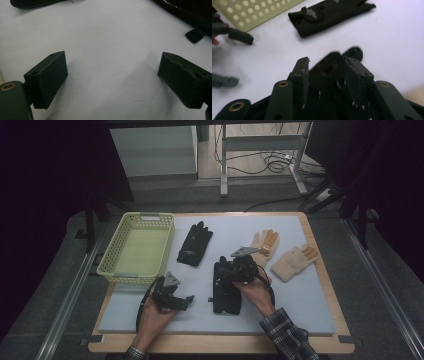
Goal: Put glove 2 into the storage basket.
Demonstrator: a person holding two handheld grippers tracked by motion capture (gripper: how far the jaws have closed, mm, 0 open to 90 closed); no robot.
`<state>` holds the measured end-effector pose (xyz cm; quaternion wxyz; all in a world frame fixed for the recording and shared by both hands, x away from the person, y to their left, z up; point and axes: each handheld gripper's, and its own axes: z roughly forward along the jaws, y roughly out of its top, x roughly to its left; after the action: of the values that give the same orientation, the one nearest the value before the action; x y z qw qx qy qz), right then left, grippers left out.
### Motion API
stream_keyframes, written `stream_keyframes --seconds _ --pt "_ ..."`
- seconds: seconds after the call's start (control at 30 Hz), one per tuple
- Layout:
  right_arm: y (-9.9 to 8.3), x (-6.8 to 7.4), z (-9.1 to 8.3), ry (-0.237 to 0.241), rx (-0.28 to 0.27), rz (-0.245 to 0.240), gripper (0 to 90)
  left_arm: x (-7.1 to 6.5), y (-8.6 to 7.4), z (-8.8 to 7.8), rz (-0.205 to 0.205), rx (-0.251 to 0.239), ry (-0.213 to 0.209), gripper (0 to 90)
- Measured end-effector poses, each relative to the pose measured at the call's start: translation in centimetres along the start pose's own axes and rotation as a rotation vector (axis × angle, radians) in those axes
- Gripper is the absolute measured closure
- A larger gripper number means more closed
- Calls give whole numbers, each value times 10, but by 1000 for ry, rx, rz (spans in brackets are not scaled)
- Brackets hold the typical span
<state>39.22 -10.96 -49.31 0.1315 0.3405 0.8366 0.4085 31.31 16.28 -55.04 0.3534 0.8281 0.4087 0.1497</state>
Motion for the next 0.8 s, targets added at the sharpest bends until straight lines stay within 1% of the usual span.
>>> stream_keyframes --seconds 0.03,0.07,0.1,0.2,0.23,0.27,0.3,0.33,0.37,0.4,0.5,0.53,0.57,0.6,0.63,0.67,0.8 --pt "4 0 3 1 -3 -5 571 0 0 0 0 0 0 89" --pt "15 0 14 6 3 -19 612 0 0 0 0 0 0 89" --pt "17 0 16 6 4 -23 624 0 0 0 3 2 1 89" --pt "31 1 31 8 12 -39 665 0 0 0 2 1 1 88" --pt "35 1 36 8 16 -43 672 0 0 0 2 2 0 89" --pt "35 1 36 8 16 -43 672 0 0 0 2 2 0 88" --pt "43 0 46 8 23 -44 678 0 0 0 1 1 1 88" --pt "46 0 52 8 24 -43 678 0 0 0 -3 -3 0 89" --pt "46 0 52 8 24 -43 678 0 0 0 -3 -3 0 89" --pt "51 -2 62 4 26 -49 677 0 0 0 1 0 0 88" --pt "58 -5 77 -1 36 -50 650 0 0 0 -2 -1 -1 88" --pt "58 -5 77 -1 36 -50 650 0 0 0 -2 -1 -1 88" --pt "63 -7 89 -11 45 -54 609 0 0 0 0 0 -1 89" --pt "65 -8 94 -13 46 -55 597 0 0 0 0 0 -1 88" --pt "65 -8 94 -13 46 -55 597 0 0 0 0 0 -1 88" --pt "69 -9 103 -22 51 -62 559 0 0 0 -2 -2 -2 89" --pt "76 -14 120 -36 55 -63 485 0 0 0 -2 -2 -3 88"
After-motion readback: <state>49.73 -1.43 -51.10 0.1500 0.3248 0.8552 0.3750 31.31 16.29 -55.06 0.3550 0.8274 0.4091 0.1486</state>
